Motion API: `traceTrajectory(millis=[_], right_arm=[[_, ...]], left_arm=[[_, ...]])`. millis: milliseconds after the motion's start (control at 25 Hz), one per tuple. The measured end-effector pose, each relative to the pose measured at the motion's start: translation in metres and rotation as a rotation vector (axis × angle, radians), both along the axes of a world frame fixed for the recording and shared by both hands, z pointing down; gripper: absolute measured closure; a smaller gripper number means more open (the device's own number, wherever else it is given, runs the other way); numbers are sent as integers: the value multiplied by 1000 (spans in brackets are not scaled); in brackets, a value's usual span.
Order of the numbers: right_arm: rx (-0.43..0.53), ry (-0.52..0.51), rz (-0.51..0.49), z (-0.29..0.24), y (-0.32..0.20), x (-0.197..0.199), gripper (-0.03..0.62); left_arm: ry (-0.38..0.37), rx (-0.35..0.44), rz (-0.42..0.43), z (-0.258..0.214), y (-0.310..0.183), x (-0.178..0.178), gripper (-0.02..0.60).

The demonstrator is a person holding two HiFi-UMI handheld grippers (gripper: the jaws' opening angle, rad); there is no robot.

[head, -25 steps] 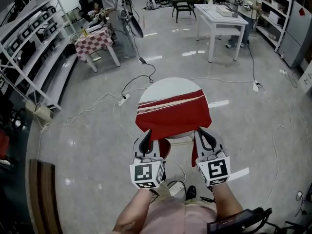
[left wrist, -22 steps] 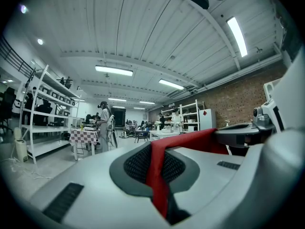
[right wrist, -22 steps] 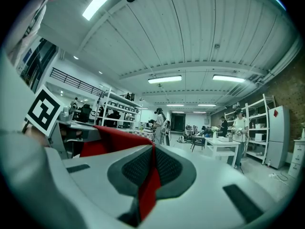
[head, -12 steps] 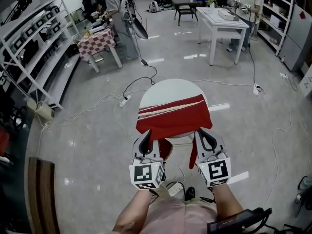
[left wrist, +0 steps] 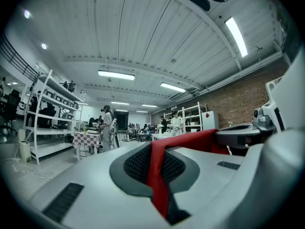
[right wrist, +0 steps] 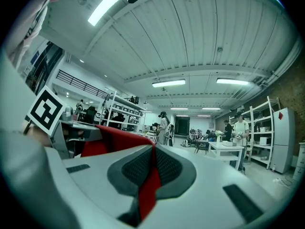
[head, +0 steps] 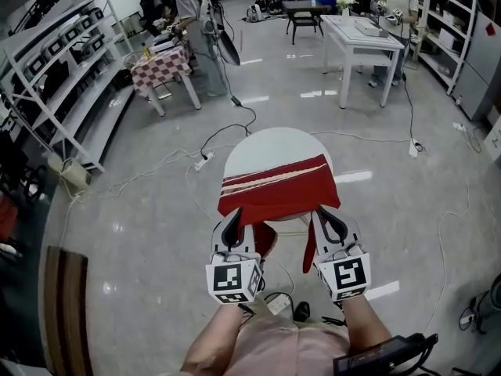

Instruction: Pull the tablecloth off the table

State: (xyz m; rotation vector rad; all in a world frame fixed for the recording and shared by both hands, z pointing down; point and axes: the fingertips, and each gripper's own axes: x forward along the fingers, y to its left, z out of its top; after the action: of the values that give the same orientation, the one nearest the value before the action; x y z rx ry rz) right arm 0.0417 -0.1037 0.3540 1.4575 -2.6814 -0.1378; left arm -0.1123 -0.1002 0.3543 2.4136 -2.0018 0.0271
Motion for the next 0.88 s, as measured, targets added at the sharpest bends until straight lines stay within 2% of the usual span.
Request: traceTrajectory(millis=[600, 880], right_arm=[[-6, -16, -27, -2, 6, 31, 566], [4, -13, -30, 1, 16, 17, 566]], left_arm=[[-7, 7, -34, 1, 13, 32, 541], [3, 10, -37, 6, 24, 16, 541]])
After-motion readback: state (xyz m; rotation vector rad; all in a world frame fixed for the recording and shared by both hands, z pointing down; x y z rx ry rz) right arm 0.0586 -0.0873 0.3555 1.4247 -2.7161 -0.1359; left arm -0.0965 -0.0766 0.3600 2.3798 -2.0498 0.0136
